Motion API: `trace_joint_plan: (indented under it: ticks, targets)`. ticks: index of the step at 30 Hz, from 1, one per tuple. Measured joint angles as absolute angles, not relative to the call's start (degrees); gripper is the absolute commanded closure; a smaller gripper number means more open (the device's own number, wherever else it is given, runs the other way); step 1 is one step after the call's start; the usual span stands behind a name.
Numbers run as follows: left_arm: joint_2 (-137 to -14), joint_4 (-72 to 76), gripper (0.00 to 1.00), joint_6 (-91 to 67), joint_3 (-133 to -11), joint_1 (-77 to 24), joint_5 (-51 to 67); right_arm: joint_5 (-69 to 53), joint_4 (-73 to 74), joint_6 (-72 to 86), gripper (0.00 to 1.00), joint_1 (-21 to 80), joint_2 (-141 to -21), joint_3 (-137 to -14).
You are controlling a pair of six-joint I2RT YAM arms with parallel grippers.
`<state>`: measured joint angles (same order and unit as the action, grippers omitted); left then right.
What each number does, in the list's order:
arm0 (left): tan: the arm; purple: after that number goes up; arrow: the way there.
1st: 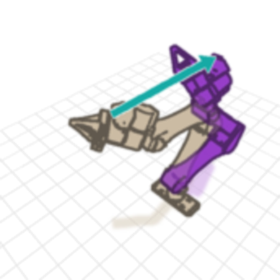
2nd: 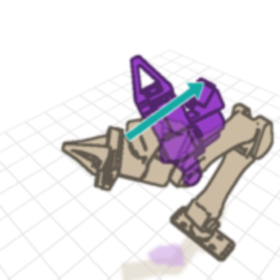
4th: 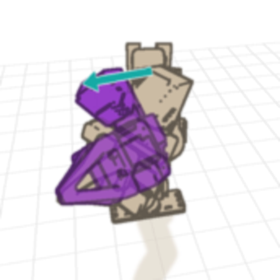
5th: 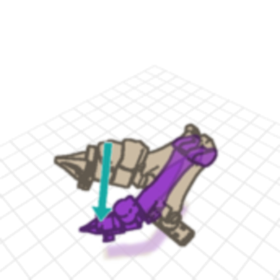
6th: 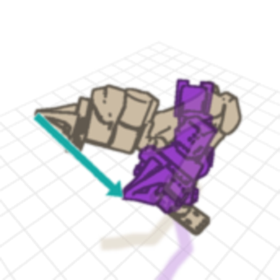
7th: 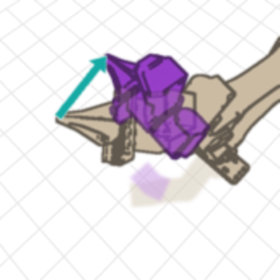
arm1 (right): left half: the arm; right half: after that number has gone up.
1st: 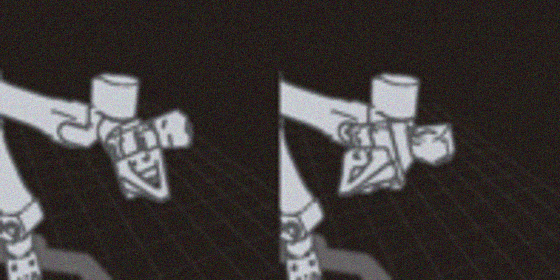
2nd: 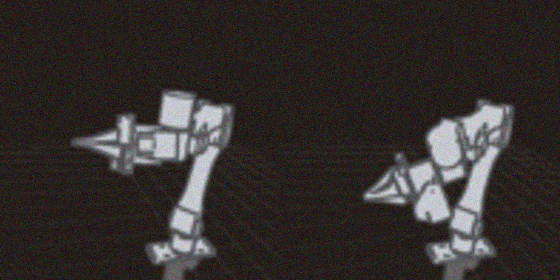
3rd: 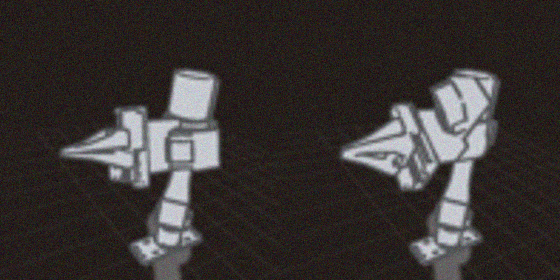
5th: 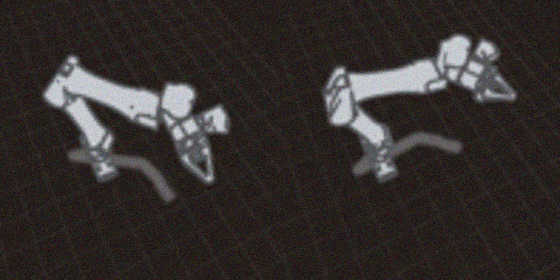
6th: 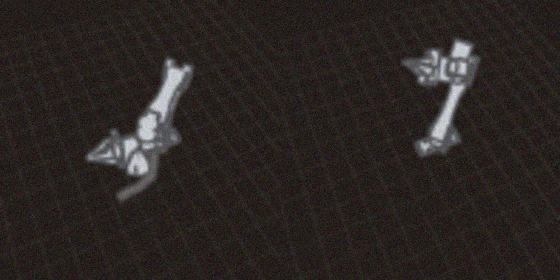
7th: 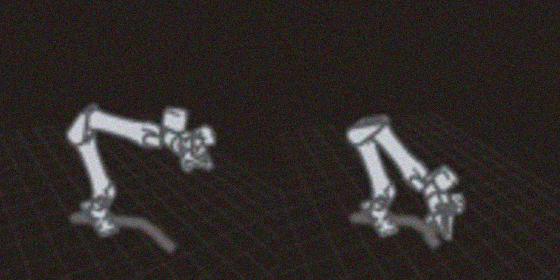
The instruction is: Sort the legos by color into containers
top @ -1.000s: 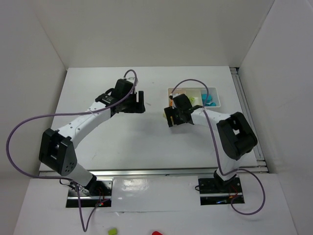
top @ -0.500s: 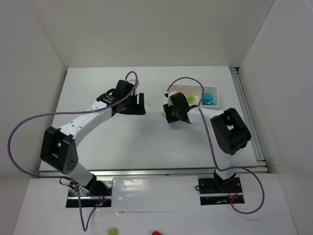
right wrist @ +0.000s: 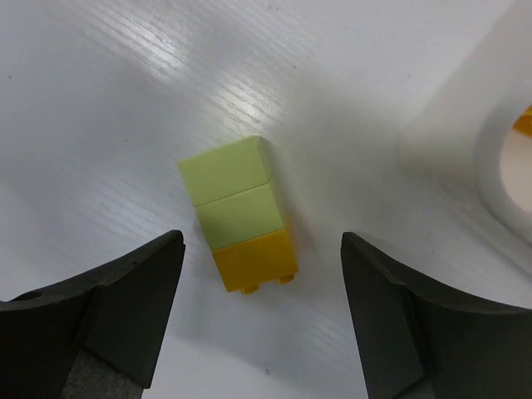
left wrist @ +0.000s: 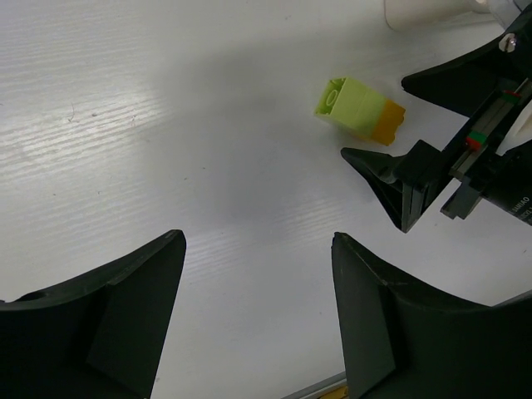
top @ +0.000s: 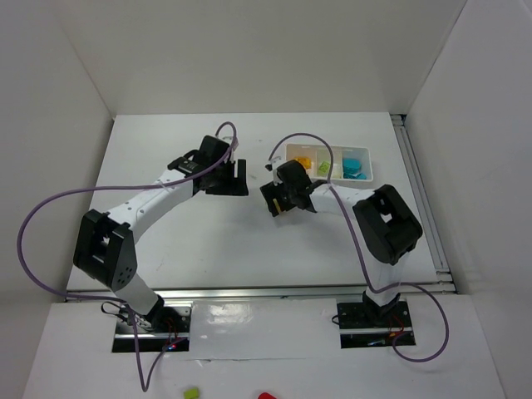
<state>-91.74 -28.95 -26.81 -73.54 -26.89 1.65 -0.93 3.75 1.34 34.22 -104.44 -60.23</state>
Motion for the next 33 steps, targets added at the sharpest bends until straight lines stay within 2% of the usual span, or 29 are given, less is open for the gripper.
trace_joint_plan:
  ticks: [9,14,17,24,27,32,33]
  targets:
    - [-91.74,-28.95,0.2,-25.67,-73.54,-26.74,1.78,-6.9,5.87,-2.83,0.17,32.42,-108.51,-65.01]
    - [-91.74,-28.95,0.2,-25.65,-73.54,-26.74,1.78,-10.85,7.55,-3.95,0.23,32.05,-110.39,-67.99]
    - [-91.74,-28.95,0.2,-25.65,-73.54,-26.59,1.78,-11.22,8.05,-3.99,0.28,33.74,-110.39,-67.99]
    - [-91.74,-28.95,0.2,-25.52,-73.54,-26.26,1.83,-9.54,7.68,-2.5,0.28,36.38,-107.72,-64.36]
    - [-91.74,-28.93,0.2,-25.5,-73.54,-26.26,1.91,-7.51,7.66,-1.28,0.33,36.36,-106.48,-62.83]
    - [-91.77,-28.95,0.2,-25.5,-73.54,-26.26,2.35,-4.84,7.38,0.54,0.48,36.36,-105.91,-61.91]
    - [-91.77,-28.95,0.2,-25.47,-73.54,-26.26,2.44,-4.62,7.27,0.78,0.54,36.36,-105.84,-61.73]
